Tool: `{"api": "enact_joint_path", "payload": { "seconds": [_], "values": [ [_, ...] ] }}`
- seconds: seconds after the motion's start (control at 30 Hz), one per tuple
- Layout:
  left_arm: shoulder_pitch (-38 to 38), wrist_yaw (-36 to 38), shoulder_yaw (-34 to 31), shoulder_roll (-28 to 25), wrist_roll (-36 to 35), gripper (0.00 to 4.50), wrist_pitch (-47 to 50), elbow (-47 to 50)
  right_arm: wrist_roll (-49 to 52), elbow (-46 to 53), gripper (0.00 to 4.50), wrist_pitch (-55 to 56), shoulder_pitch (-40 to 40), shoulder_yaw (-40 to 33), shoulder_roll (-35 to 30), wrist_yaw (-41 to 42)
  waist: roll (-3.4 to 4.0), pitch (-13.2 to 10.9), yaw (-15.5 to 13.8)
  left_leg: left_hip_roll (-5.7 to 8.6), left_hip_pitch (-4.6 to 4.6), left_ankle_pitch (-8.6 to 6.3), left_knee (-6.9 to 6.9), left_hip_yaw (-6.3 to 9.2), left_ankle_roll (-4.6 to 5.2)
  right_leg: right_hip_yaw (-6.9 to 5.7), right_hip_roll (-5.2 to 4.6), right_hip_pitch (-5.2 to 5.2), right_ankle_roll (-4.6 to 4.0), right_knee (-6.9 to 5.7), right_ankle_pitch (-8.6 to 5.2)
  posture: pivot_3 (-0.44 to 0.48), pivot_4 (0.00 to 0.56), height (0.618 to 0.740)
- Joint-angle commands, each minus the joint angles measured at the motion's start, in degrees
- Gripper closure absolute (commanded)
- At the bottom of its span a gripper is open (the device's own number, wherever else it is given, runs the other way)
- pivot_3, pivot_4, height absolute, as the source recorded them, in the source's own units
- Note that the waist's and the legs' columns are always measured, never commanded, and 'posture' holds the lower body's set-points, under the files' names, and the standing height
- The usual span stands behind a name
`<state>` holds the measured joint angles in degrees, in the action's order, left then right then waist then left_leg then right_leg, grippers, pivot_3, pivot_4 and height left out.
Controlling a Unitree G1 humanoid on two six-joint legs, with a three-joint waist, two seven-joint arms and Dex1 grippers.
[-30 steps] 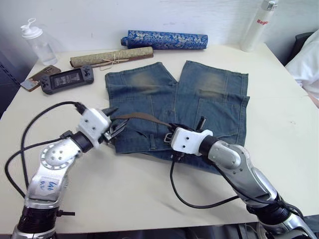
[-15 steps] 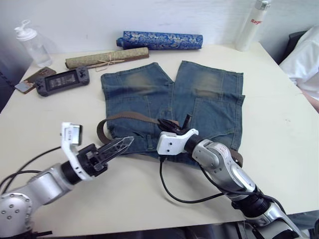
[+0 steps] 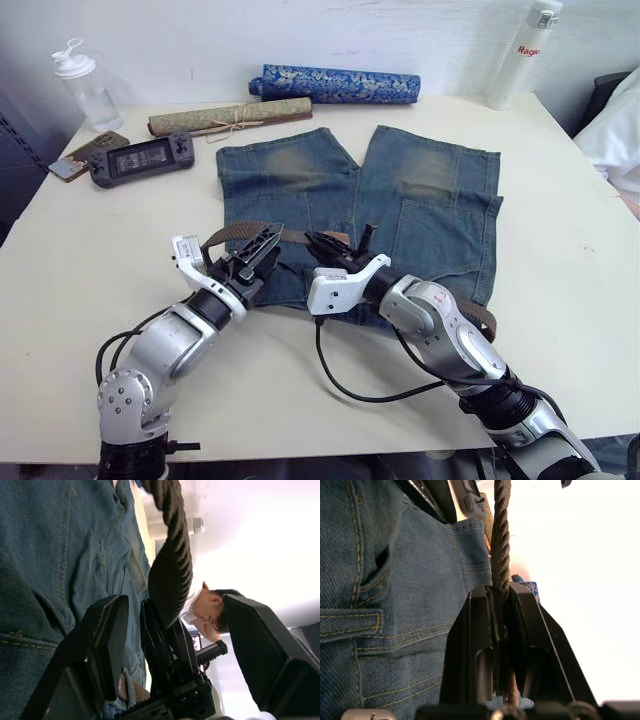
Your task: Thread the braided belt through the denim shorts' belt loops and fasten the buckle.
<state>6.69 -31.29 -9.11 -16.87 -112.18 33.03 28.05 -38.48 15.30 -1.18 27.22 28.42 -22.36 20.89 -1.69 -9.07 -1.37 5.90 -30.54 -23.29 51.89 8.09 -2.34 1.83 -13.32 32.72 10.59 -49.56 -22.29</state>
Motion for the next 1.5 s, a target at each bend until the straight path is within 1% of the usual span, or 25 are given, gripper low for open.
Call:
{"api": "enact_joint_path", "payload": {
  "seconds": [0.03,0.13,0.17,0.27,0.33,0.37,0.43,0.63,0.8,0.97,1.03,1.07,1.17,1.2,1.23,1.3,1.37,1.43,1.5],
  "values": [
    [2.9,-0.9,-0.1,1.0,-0.8,1.21,0.2,-1.1,-0.5,1.8,4.5,0.9,-0.2,-1.7,0.8,-0.4,0.0,0.0,0.0,0.01,0.0,-0.01,0.02,0.0,0.03,0.0,0.0,-0.01,-0.01,0.0,-0.01,0.0,0.15,0.637],
    [3.8,-1.4,0.4,1.8,-0.8,1.21,0.9,-2.0,-0.5,2.0,4.5,0.9,-0.4,-1.7,0.9,-0.1,-0.01,0.0,-0.1,0.05,0.0,-0.06,0.06,0.02,0.11,0.02,0.0,-0.05,-0.08,0.0,-0.04,0.0,0.15,0.637],
    [4.2,-1.6,0.7,2.1,-0.8,1.43,1.0,-2.3,-0.5,2.1,4.5,0.8,-0.5,-1.7,0.9,0.0,-0.01,0.0,-0.1,0.06,0.0,-0.06,0.06,0.02,0.12,0.03,0.0,-0.05,-0.07,0.01,-0.04,0.0,0.15,0.637],
    [4.8,-2.4,1.2,3.0,-0.8,2.3,1.7,-3.1,-0.6,2.3,4.5,0.7,-0.7,-1.8,0.9,0.2,-0.02,0.0,-0.1,0.06,0.0,-0.06,0.06,0.04,0.12,0.03,0.0,-0.06,-0.05,0.01,-0.04,0.0,0.15,0.637],
    [4.8,-2.8,1.2,3.4,-0.8,3.3,2.3,-3.6,-0.6,2.6,4.5,0.5,-0.9,-2.1,0.9,0.4,-0.02,0.0,0.0,0.06,-0.01,-0.06,0.07,0.04,0.12,0.03,0.0,-0.06,-0.04,0.01,-0.05,0.0,0.15,0.637],
    [4.8,-2.9,1.2,3.4,-0.8,3.57,2.7,-3.8,-0.6,2.8,4.5,0.4,-1.0,-2.2,0.9,0.5,-0.02,0.0,0.0,0.06,-0.01,-0.06,0.07,0.04,0.12,0.03,0.0,-0.05,-0.04,0.01,-0.05,0.0,0.15,0.637],
    [4.8,-3.2,1.1,3.6,-0.8,4.47,3.2,-4.2,-0.7,3.0,4.5,0.3,-1.2,-2.4,0.8,0.7,-0.02,0.0,0.0,0.04,0.0,-0.07,0.07,0.04,0.1,0.02,0.01,-0.05,0.01,-0.01,-0.07,0.0,0.15,0.637],
    [5.5,-3.9,0.9,4.6,-0.8,4.47,3.9,-4.7,-0.5,3.9,4.5,-0.2,-1.9,-3.3,1.0,1.6,-0.02,0.0,-0.1,0.06,-0.01,-0.08,0.07,0.05,0.11,0.03,0.01,-0.06,0.01,0.0,-0.08,0.0,0.15,0.637],
    [5.6,-3.9,1.0,6.1,-0.8,4.47,4.5,-5.1,0.3,5.6,4.5,-1.3,-3.2,-3.5,1.1,4.1,-0.02,0.0,-0.1,0.05,-0.01,-0.08,0.07,0.05,0.12,0.03,0.01,-0.06,0.02,0.01,-0.08,0.0,0.15,0.637],
    [6.2,-3.9,1.0,7.2,-0.8,4.47,5.4,-6.1,1.6,7.2,4.5,-2.2,-4.3,-5.0,1.6,4.9,-0.02,0.0,-0.2,0.06,-0.01,-0.09,0.07,0.05,0.13,0.03,0.01,-0.08,0.02,0.04,-0.08,0.0,0.15,0.637],
    [6.3,-3.9,0.9,7.2,-0.8,4.5,5.9,-6.2,2.8,7.7,3.6,-3.2,-4.7,-6.0,2.4,5.2,-0.02,0.0,-0.2,0.05,-0.01,-0.09,0.07,0.06,0.13,0.02,0.01,-0.08,0.02,0.05,-0.08,0.0,0.15,0.637],
    [6.4,-3.8,0.8,7.2,-0.8,4.5,6.2,-6.3,3.7,7.9,3.41,-4.0,-4.8,-6.5,2.9,5.5,-0.02,0.0,-0.2,0.05,-0.02,-0.1,0.07,0.06,0.13,0.03,0.0,-0.08,0.02,0.04,-0.09,0.0,0.15,0.637],
    [6.3,-3.2,-0.4,6.3,-0.8,4.5,7.2,-6.4,6.0,9.0,1.89,-5.7,-5.7,-8.3,3.0,7.0,-0.01,0.0,-0.1,0.04,-0.03,-0.12,0.07,0.07,0.13,0.02,0.0,-0.06,0.02,0.05,-0.1,0.0,0.15,0.637],
    [6.1,-2.8,-1.1,5.6,-0.8,4.5,7.5,-6.3,8.3,9.9,1.38,-7.3,-6.4,-9.7,3.4,8.0,-0.01,0.0,-0.2,0.05,-0.03,-0.13,0.07,0.07,0.14,0.02,0.0,-0.06,0.02,0.05,-0.1,0.0,0.15,0.637],
    [5.6,-1.0,-2.6,3.3,-0.8,4.5,8.9,-6.1,13.6,12.7,1.01,-10.9,-7.8,-13.0,3.4,11.2,-0.01,0.0,-0.2,0.05,-0.03,-0.13,0.07,0.08,0.14,0.02,0.01,-0.07,0.01,0.06,-0.11,0.0,0.15,0.637],
    [4.9,3.1,-4.8,-1.0,-0.8,4.5,11.3,-5.7,22.3,17.2,1.01,-17.8,-9.9,-18.1,2.4,17.2,0.01,0.0,-0.2,0.04,-0.06,-0.14,0.06,0.16,0.15,0.01,0.04,-0.06,0.0,0.05,-0.16,0.0,0.15,0.637],
    [4.0,7.9,-6.8,-6.0,-0.8,4.5,13.8,-5.8,31.3,21.8,1.01,-25.3,-12.2,-22.8,-0.9,24.4,0.08,-0.1,-0.2,0.02,-0.12,-0.16,0.06,0.28,0.14,0.02,0.13,-0.06,-0.01,0.06,-0.19,0.0,0.15,0.637],
    [3.2,11.0,-7.5,-9.1,-0.8,4.5,15.0,-6.4,37.4,24.5,1.01,-30.6,-12.9,-26.1,-3.2,27.8,0.16,-0.1,-0.2,0.0,-0.13,-0.19,0.05,0.57,0.12,0.06,0.26,-0.08,-0.14,0.11,-0.26,0.0,0.15,0.637],
    [1.3,15.7,-8.7,-14.4,-0.1,4.5,17.5,-7.4,46.8,26.5,1.01,-39.0,-12.3,-31.9,-4.4,30.8,0.18,-0.1,-0.1,-0.02,-0.14,-0.19,0.02,0.62,0.12,0.05,0.27,-0.09,-0.14,0.15,-0.26,0.0,0.15,0.637]
  ]
}}
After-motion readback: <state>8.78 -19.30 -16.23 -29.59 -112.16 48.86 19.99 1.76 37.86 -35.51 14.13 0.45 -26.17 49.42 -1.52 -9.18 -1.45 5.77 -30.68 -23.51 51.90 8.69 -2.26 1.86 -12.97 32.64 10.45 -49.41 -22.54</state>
